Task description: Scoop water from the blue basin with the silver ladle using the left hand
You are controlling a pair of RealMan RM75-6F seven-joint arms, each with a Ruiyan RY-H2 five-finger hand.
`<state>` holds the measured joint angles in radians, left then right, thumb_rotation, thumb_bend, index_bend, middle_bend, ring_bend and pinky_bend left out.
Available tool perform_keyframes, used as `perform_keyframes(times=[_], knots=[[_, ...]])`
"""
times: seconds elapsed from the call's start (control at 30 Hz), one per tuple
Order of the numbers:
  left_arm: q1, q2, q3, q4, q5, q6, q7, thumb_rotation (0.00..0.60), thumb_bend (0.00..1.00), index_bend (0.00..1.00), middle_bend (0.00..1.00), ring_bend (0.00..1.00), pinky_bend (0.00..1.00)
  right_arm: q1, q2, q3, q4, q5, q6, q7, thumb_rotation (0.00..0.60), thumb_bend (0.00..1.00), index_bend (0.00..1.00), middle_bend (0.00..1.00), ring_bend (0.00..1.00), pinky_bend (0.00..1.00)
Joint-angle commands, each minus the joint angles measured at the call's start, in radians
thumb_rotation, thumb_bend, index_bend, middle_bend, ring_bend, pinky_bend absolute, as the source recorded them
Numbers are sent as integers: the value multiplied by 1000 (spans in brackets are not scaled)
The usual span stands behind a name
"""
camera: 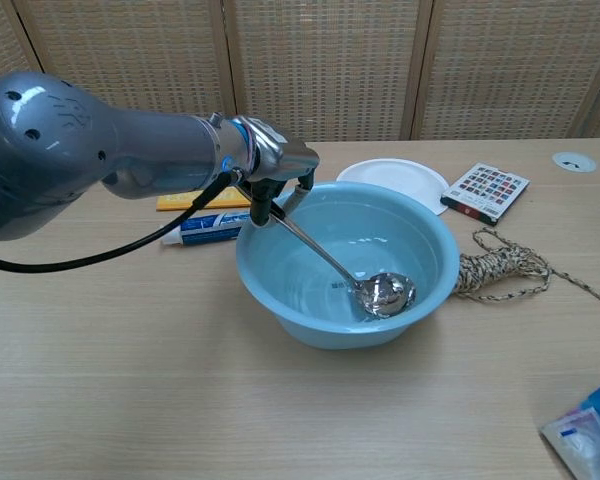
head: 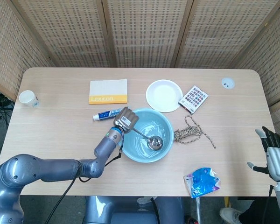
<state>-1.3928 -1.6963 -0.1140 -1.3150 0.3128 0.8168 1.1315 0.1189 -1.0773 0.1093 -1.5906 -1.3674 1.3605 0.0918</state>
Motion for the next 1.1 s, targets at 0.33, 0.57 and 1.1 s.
perform_keyframes(times=[0.33, 0.57, 1.1], knots=[[-49, -69, 44, 96, -77, -15, 48, 600, 857, 1000, 929, 988, 1000, 2, 0, 3, 5, 10, -10, 8, 600, 0, 0, 0, 0, 0], [-69, -86, 47, 124, -112, -20, 64, 600, 859, 1000, 929, 988, 1000, 6, 0, 5, 9, 16, -20, 14, 600, 0, 0, 0, 0, 0], [-82, -3, 15, 36, -130, 26, 41, 600, 859, 1000, 929, 988, 1000, 2, 2, 4, 4, 12, -11, 14, 600, 0, 0, 0, 0, 0]])
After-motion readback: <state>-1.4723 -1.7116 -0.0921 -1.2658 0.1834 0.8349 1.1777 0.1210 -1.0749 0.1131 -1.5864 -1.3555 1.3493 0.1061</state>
